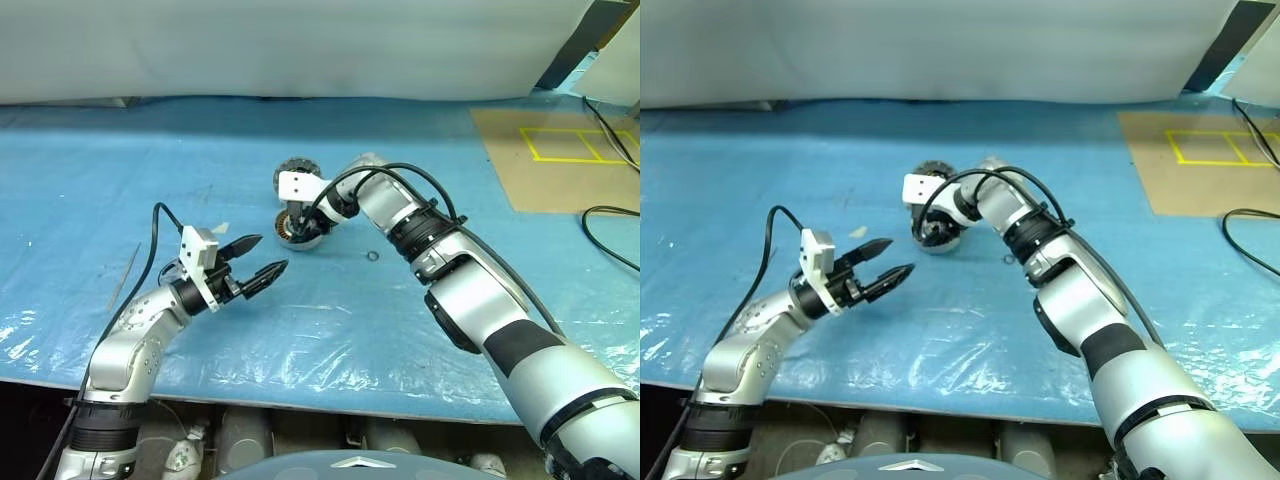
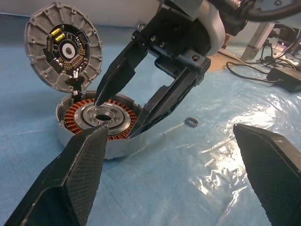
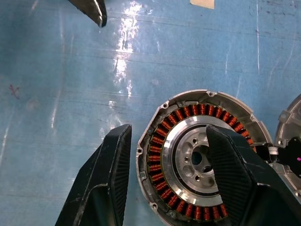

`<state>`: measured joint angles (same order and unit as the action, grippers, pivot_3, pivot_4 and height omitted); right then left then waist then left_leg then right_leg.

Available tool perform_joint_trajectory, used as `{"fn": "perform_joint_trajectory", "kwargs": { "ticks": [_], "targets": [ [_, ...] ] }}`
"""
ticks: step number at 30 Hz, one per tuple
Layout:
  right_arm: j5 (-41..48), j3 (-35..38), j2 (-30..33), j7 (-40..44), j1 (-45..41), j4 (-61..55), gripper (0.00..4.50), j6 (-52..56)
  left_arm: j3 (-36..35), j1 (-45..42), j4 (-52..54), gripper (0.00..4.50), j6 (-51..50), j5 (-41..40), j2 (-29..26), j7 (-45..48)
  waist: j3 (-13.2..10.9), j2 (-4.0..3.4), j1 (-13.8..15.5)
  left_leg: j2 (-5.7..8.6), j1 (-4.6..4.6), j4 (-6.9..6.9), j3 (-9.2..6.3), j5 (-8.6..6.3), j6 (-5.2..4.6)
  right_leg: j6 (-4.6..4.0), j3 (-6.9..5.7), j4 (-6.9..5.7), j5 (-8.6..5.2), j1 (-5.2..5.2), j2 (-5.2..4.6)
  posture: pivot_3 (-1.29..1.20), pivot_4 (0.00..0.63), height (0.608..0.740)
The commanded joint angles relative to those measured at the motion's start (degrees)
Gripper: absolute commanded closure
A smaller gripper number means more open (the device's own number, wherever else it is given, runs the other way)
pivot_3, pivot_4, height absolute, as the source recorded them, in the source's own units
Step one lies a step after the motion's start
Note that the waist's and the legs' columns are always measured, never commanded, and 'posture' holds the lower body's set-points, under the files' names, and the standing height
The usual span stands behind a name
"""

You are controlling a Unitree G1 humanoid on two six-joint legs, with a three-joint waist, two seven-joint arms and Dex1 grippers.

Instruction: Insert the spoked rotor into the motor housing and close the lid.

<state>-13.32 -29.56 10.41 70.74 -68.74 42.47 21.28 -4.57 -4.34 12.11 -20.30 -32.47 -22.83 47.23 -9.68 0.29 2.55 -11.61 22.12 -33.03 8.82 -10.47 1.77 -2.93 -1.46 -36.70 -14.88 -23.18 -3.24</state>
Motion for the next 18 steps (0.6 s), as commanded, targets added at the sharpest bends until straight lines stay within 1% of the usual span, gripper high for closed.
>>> {"fn": "perform_joint_trajectory", "kwargs": {
  "ticks": [1, 3, 7, 10, 14, 18],
  "targets": [
    [1.03, 0.67, 1.79, 2.47, 0.85, -6.34, 1.72, -0.41, -0.32, 0.12, 2.16, 0.01, 0.67, -0.62, -0.17, 0.00, 0.00, 0.00, 0.01, 0.00, 0.00, 0.00, 0.00, 0.00, 0.00, 0.00, 0.00, 0.00, 0.00, 0.00, 0.00, 0.00, 0.150, 0.740],
    [1.15, 0.32, 2.60, 3.30, 2.22, -9.00, 1.33, -0.90, -0.31, 0.13, 2.06, 0.00, 0.75, -0.55, -0.14, -0.02, 0.00, 0.01, 0.06, 0.00, 0.00, 0.00, 0.00, 0.00, 0.00, 0.00, 0.00, 0.00, 0.00, 0.01, 0.00, 0.00, 0.150, 0.740],
    [0.72, 0.10, 2.74, 3.46, 2.90, -10.51, 0.02, 0.22, -0.26, 0.13, 1.92, 0.00, 0.77, -0.50, -0.13, 0.03, 0.00, 0.01, 0.03, 0.00, -0.01, 0.00, 0.00, 0.01, 0.00, 0.00, 0.00, 0.00, 0.00, 0.01, 0.00, 0.00, 0.150, 0.740],
    [0.09, -0.48, 2.49, 3.13, 3.05, -9.78, 0.02, -0.04, -0.20, -0.06, 1.74, 0.00, 0.82, -0.39, -0.11, 0.01, 0.00, 0.00, -0.04, 0.00, -0.03, -0.01, 0.00, 0.00, 0.00, 0.00, 0.00, -0.01, 0.00, 0.01, 0.00, 0.00, 0.150, 0.740],
    [-0.89, -0.47, 1.36, 0.52, 2.32, -6.30, 0.02, 0.18, -0.01, -0.11, 1.75, 0.00, 0.89, -0.13, -0.11, -0.05, 0.00, 0.00, -0.03, 0.00, -0.04, -0.01, 0.00, 0.01, 0.00, 0.00, 0.01, -0.01, 0.00, 0.01, 0.00, 0.00, 0.150, 0.740],
    [-1.56, -1.15, 1.25, 0.21, 2.65, -5.49, 0.02, -0.77, 0.04, 0.02, 1.68, 0.00, 0.87, -0.01, -0.22, -0.04, 0.00, 0.00, 0.00, 0.00, -0.02, -0.01, 0.01, 0.00, 0.00, 0.00, 0.01, -0.01, 0.00, 0.01, 0.00, 0.00, 0.150, 0.740]
  ]
}}
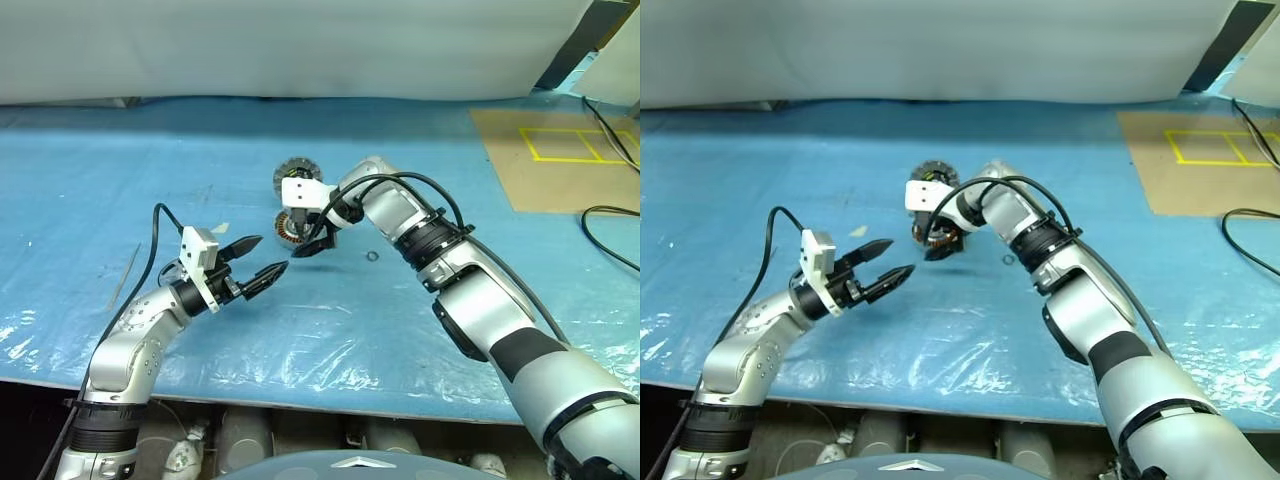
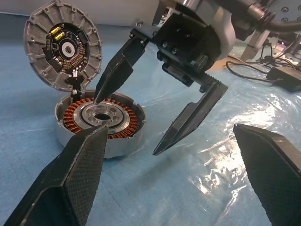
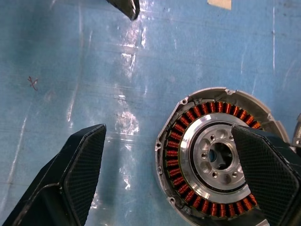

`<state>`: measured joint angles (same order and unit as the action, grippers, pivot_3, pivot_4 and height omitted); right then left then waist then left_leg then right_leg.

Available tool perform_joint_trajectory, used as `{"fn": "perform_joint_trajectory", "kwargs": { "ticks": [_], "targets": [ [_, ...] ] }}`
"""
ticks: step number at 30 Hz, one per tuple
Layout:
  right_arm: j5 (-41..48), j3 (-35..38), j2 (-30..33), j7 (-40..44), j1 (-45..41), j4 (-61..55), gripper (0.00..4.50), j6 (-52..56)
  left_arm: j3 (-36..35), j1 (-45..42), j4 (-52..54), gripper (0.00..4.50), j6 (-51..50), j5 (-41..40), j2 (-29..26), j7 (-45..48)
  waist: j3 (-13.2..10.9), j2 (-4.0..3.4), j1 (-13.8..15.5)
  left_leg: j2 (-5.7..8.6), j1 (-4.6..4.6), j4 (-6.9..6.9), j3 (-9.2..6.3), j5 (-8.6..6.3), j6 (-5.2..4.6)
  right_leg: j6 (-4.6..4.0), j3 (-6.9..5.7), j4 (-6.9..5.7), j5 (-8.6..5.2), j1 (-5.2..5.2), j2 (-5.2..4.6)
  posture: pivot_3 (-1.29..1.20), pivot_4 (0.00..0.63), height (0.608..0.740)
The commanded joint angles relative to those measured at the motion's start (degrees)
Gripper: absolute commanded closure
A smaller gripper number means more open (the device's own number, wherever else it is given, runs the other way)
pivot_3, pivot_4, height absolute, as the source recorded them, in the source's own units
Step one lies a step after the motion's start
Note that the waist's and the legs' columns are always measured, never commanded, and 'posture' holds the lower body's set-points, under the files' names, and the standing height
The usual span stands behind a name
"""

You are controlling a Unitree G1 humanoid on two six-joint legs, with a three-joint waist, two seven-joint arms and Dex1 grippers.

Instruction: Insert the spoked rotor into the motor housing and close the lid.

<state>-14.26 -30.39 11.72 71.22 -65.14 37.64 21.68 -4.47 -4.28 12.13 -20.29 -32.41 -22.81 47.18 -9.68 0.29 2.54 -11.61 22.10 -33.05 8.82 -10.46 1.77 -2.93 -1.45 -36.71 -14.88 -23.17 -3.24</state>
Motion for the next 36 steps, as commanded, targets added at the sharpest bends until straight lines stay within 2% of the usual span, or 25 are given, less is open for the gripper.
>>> {"fn": "perform_joint_trajectory", "kwargs": {
  "ticks": [1, 13, 20, 23, 26, 33, 36],
  "targets": [
    [-1.02, -0.72, 0.00, -0.48, -0.71, -0.37, 0.02, -1.64, -0.03, -0.05, 1.63, 0.00, 0.85, -0.02, -0.26, -0.01, 0.00, 0.00, 0.01, 0.00, 0.00, 0.00, 0.00, 0.00, 0.00, 0.00, 0.00, 0.00, 0.00, 0.00, 0.00, 0.00, 0.150, 0.740],
    [-4.19, -2.01, -1.18, -4.71, -1.39, 5.47, 0.02, -2.28, 0.66, -0.87, 1.18, 0.00, 0.81, 0.18, 0.33, -0.28, 0.00, 0.00, 0.00, 0.00, -0.01, 0.00, 0.00, 0.00, 0.00, 0.00, 0.00, -0.01, 0.00, 0.00, 0.00, 0.00, 0.150, 0.740],
    [-5.23, -2.98, -1.15, -3.66, -0.52, 5.32, 0.02, -3.94, 0.56, -0.85, 1.03, 0.00, 0.91, 0.14, 0.43, -0.30, 0.00, 0.00, 0.00, -0.01, -0.03, -0.05, 0.00, 0.00, 0.00, 0.00, 0.00, -0.02, 0.00, 0.02, 0.00, 0.00, 0.150, 0.740],
    [-5.84, -3.66, -0.98, -3.33, -0.03, 5.17, 0.61, -4.34, 0.58, -0.90, 1.03, 0.00, 0.87, 0.11, 0.53, -0.41, 0.00, 0.00, 0.00, -0.01, -0.03, -0.05, 0.00, 0.00, 0.01, 0.00, 0.00, -0.02, 0.00, 0.02, 0.00, 0.00, 0.150, 0.740],
    [-6.66, -3.92, -0.97, -3.76, -0.08, 5.12, 1.52, -4.04, 0.59, -0.77, 1.06, 0.00, 0.89, 0.11, 0.61, -0.41, 0.00, 0.00, 0.01, -0.01, -0.02, -0.05, 0.00, 0.00, 0.00, 0.00, 0.00, -0.02, 0.00, 0.02, 0.00, 0.00, 0.150, 0.740],
    [-7.44, -3.79, -1.09, -3.36, 0.24, 4.10, 1.52, -1.72, 0.69, -0.63, 1.24, 0.00, 0.91, 0.06, 0.79, -0.66, 0.00, 0.00, 0.16, 0.00, -0.03, -0.05, 0.00, 0.00, 0.00, 0.00, 0.00, -0.02, 0.00, 0.04, -0.01, 0.00, 0.150, 0.740],
    [-7.36, -3.98, -0.08, -1.50, 0.89, -0.33, 1.52, 0.95, 0.65, -0.51, 1.32, 0.00, 0.91, -0.02, 0.82, -0.68, 0.00, 0.00, 0.26, 0.00, -0.01, -0.05, -0.01, 0.00, 0.01, 0.00, 0.00, -0.02, 0.00, 0.04, -0.01, 0.00, 0.150, 0.740]
  ]
}}
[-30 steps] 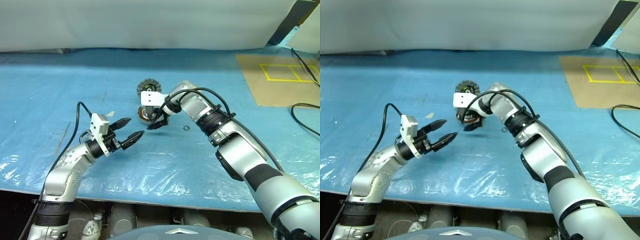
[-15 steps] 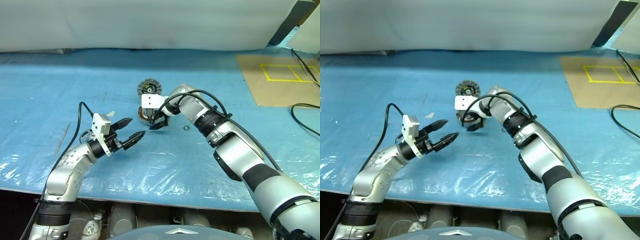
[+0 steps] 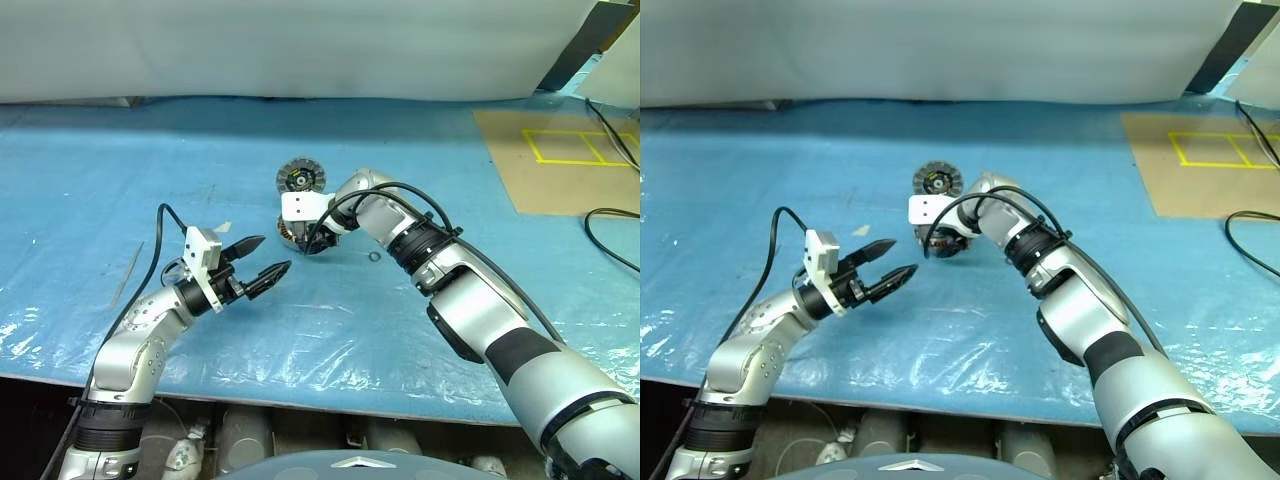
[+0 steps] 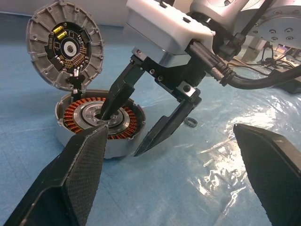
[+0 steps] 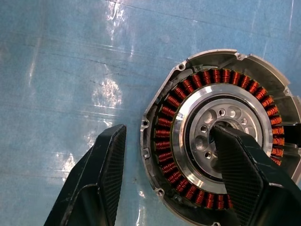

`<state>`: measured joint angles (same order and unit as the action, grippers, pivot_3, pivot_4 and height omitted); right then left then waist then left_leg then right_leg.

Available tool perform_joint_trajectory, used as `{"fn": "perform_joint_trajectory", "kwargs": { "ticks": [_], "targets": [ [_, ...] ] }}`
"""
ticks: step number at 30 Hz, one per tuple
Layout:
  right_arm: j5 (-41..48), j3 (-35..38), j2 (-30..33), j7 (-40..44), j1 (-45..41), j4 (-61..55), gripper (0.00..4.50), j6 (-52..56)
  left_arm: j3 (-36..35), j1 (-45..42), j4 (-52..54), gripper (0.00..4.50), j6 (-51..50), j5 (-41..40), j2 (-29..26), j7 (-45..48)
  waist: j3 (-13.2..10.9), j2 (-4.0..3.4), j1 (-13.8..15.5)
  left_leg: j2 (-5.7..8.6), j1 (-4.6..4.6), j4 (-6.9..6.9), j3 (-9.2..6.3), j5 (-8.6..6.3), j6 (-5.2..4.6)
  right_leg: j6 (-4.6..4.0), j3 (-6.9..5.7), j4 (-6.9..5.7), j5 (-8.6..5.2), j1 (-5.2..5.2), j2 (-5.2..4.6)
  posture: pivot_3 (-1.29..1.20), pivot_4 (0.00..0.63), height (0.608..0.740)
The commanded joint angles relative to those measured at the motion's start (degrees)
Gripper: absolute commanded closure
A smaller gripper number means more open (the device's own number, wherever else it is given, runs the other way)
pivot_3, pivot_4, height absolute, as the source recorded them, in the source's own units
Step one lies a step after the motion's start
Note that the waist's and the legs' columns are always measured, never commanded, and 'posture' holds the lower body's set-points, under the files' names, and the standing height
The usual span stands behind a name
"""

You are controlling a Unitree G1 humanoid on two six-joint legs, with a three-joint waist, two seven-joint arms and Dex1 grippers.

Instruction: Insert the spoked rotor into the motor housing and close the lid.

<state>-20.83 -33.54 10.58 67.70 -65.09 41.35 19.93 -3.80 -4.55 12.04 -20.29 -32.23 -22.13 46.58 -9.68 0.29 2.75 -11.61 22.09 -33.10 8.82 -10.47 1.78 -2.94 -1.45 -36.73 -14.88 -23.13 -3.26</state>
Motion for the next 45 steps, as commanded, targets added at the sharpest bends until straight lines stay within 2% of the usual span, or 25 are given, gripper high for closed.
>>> {"fn": "perform_joint_trajectory", "kwargs": {
  "ticks": [1, 5, 8, 10, 11, 19, 23, 34, 39, 45],
  "targets": [
    [-0.82, -0.82, 1.33, 2.22, 1.05, -5.19, 1.52, 3.49, 0.00, -0.18, 1.46, 0.00, 0.92, -0.19, 0.16, -0.11, 0.00, 0.00, 0.07, 0.00, 0.00, 0.00, 0.00, 0.00, 0.00, 0.00, 0.00, 0.00, 0.00, 0.00, 0.00, 0.00, 0.150, 0.740],
    [-1.10, -1.76, 2.75, 3.19, 2.45, -8.36, 1.52, 4.32, -0.04, -0.26, 1.40, 0.00, 0.67, -0.38, 0.23, -0.23, 0.00, 0.00, 0.07, 0.00, 0.00, 0.01, -0.01, 0.00, 0.00, 0.00, 0.00, 0.00, 0.00, 0.00, 0.00, 0.00, 0.150, 0.740],
    [-0.90, -1.75, 2.22, 1.93, 2.50, -6.05, 2.05, 2.88, 0.37, -0.45, 1.48, 0.00, 0.53, -0.21, 0.37, -0.37, 0.00, 0.00, 0.02, 0.00, -0.02, 0.01, -0.01, 0.00, 0.00, 0.01, 0.00, 0.00, 0.00, 0.00, 0.00, 0.00, 0.150, 0.740],
    [-1.45, -1.57, 1.42, -0.20, 1.54, -3.49, 2.65, 2.52, 0.34, -0.53, 1.75, 0.00, 0.32, -0.36, 0.33, -0.50, 0.01, 0.01, -0.09, 0.00, -0.05, 0.01, 0.00, 0.00, 0.01, 0.00, 0.00, 0.00, 0.00, 0.03, 0.00, 0.00, 0.150, 0.740],
    [-1.46, -1.52, 1.30, -0.27, 1.31, -2.99, 2.68, 2.37, 0.28, -0.50, 1.90, 0.00, 0.23, -0.48, 0.25, -0.54, 0.01, 0.01, -0.15, 0.00, -0.14, 0.01, 0.00, 0.00, 0.01, 0.00, 0.01, 0.00, 0.00, 0.11, 0.00, 0.00, 0.150, 0.740],
    [-2.20, -2.83, 3.54, 2.64, 4.05, -10.47, 2.68, 6.57, 0.31, -0.16, 2.12, 0.00, 0.16, -0.58, 0.00, -0.76, 0.01, 0.00, 0.13, 0.00, -0.25, -0.01, 0.01, 0.00, 0.00, -0.01, 0.04, 0.01, 0.00, 0.21, 0.00, 0.00, 0.150, 0.740],
    [-1.63, -3.70, 5.60, 6.91, 7.13, -21.68, 2.68, 14.07, 0.57, -0.07, 2.32, 0.00, -0.06, -0.85, 0.02, -0.60, 0.01, 0.02, 0.36, 0.03, -0.17, 0.00, -0.01, 0.00, 0.01, 0.02, 0.03, 0.02, 0.02, 0.21, 0.00, 0.00, 0.150, 0.740],
    [-0.32, -8.55, 10.50, 12.08, 10.30, -39.70, 2.68, 33.21, 2.31, 0.01, 2.12, 0.00, -1.17, -1.28, -0.14, 0.60, 0.01, 0.01, 0.32, -0.02, -0.19, 0.06, -0.03, -0.01, 0.03, 0.04, 0.03, 0.02, 0.03, 0.18, 0.07, 0.00, 0.150, 0.740],
    [2.39, -11.27, 11.45, 13.01, 10.04, -44.79, 2.68, 42.63, 3.01, -0.43, 1.98, 0.00, -1.80, -1.41, -0.03, 1.11, 0.01, 0.01, 0.30, -0.03, -0.25, 0.06, -0.03, -0.01, 0.04, 0.03, 0.05, 0.00, 0.02, 0.19, 0.08, 0.00, 0.150, 0.740],
    [6.79, -12.74, 9.58, 9.32, 9.72, -45.73, 2.68, 51.17, 3.24, -0.84, 1.99, 0.00, -2.43, -1.43, -0.19, 1.51, 0.01, 0.01, 0.28, -0.04, -0.43, 0.07, -0.03, -0.01, 0.05, 0.02, 0.09, 0.01, 0.01, 0.34, 0.08, 0.00, 0.150, 0.740]
  ]
}}
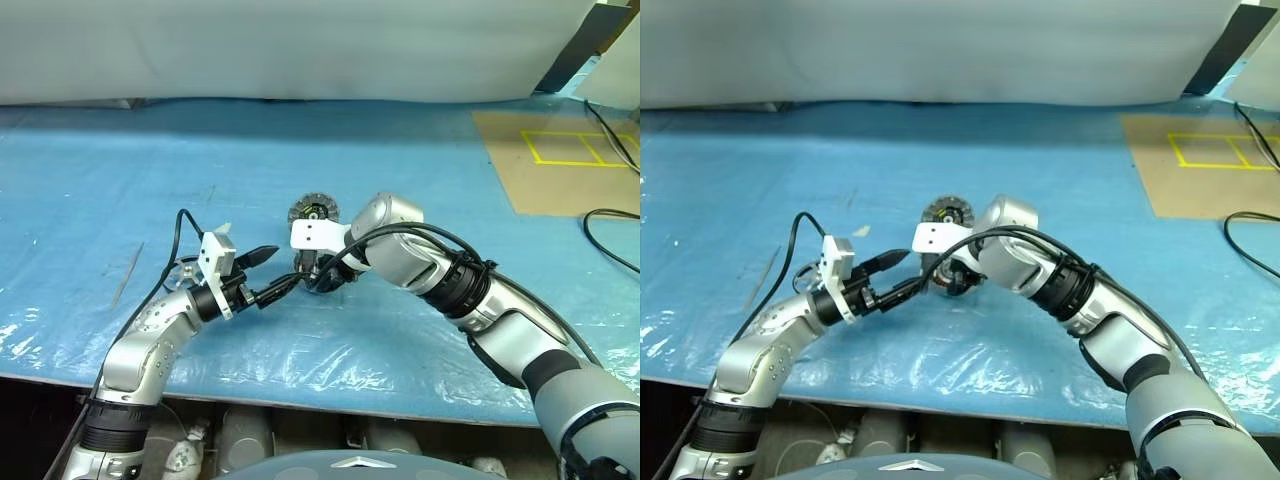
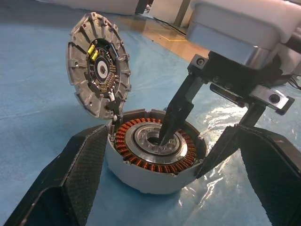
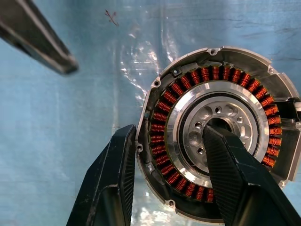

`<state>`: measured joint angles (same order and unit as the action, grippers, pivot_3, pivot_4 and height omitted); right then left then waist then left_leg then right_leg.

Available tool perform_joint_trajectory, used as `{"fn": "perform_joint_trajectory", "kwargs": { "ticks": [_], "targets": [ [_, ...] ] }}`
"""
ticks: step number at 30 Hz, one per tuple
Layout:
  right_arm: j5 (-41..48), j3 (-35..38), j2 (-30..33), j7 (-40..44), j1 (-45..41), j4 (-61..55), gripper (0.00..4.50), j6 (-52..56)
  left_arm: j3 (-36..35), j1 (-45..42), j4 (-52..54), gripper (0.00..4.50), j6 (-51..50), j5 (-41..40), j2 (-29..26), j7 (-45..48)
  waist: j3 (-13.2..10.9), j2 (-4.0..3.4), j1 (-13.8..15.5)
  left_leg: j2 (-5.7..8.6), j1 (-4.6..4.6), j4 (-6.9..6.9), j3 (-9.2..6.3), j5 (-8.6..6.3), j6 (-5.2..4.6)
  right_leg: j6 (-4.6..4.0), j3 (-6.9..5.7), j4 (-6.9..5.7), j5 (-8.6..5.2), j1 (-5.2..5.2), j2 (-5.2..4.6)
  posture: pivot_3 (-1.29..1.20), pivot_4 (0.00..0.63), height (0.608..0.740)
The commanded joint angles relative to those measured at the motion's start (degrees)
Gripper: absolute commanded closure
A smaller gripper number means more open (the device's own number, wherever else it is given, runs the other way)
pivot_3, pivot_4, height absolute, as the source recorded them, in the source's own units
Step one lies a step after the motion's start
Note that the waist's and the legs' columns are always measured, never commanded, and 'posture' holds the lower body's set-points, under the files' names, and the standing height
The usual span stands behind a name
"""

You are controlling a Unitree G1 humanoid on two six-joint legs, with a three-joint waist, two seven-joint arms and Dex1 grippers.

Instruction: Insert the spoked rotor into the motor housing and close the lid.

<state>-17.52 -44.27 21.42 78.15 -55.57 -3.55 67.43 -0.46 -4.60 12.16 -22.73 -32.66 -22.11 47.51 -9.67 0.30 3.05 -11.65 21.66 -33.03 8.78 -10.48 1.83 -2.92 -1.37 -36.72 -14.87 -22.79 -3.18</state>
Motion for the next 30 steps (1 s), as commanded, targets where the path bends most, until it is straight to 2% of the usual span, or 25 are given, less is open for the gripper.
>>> {"fn": "perform_joint_trajectory", "kwargs": {
  "ticks": [1, 8, 13, 15, 18, 30],
  "targets": [
    [4.23, -2.32, -1.75, -1.92, 0.19, -0.84, 2.68, 5.38, -0.19, -0.74, 1.90, 0.00, -0.04, -1.03, -0.29, 0.66, 0.00, 0.00, -0.07, 0.00, -0.04, 0.00, 0.00, 0.00, 0.00, 0.00, 0.01, 0.00, 0.00, 0.04, 0.00, 0.00, 0.150, 0.740],
    [9.78, -4.57, -2.21, -6.07, -0.86, -1.18, 2.68, 10.92, -0.36, -0.67, 1.96, 0.00, -0.22, -0.92, -0.50, 0.86, 0.00, -0.01, -0.14, 0.01, -0.56, 0.11, 0.01, -0.04, 0.07, -0.01, 0.07, 0.05, -0.02, 0.47, 0.00, 0.00, 0.150, 0.740],
    [13.56, -5.20, -1.88, -8.54, -1.90, -2.21, 2.68, 12.61, -0.42, -1.06, 1.52, 0.00, 0.01, -0.79, -0.49, 0.98, 0.00, -0.01, -0.14, 0.01, -0.57, 0.12, 0.02, -0.04, 0.09, -0.01, 0.09, 0.07, -0.03, 0.48, 0.00, 0.00, 0.150, 0.740],
    [14.88, -5.24, -1.47, -9.34, -2.38, -2.40, 1.97, 12.62, -0.45, -1.19, 1.37, 0.00, 0.09, -0.75, -0.49, 1.06, 0.00, -0.02, -0.14, 0.02, -0.57, 0.15, 0.02, -0.04, 0.09, 0.00, 0.09, 0.08, -0.02, 0.48, 0.00, 0.00, 0.150, 0.740],
    [18.25, -5.17, -0.55, -9.23, -4.27, -2.28, 1.15, 13.50, -0.47, -1.39, 1.02, 0.00, 0.23, -0.67, -0.47, 1.25, -0.01, -0.03, -0.14, 0.04, -0.55, 0.19, 0.02, -0.04, 0.10, 0.00, 0.11, 0.09, -0.02, 0.45, 0.00, 0.00, 0.150, 0.740],
    [31.01, 0.33, 4.71, -12.01, -11.49, -6.87, 1.15, 19.58, -0.48, -3.00, -0.24, 0.00, 0.45, -0.44, -0.59, 2.03, -0.02, -0.04, 0.11, 0.07, -0.45, 0.28, 0.02, -0.05, 0.15, 0.02, 0.11, 0.16, -0.01, 0.36, 0.00, 0.00, 0.150, 0.740]
  ]
}}
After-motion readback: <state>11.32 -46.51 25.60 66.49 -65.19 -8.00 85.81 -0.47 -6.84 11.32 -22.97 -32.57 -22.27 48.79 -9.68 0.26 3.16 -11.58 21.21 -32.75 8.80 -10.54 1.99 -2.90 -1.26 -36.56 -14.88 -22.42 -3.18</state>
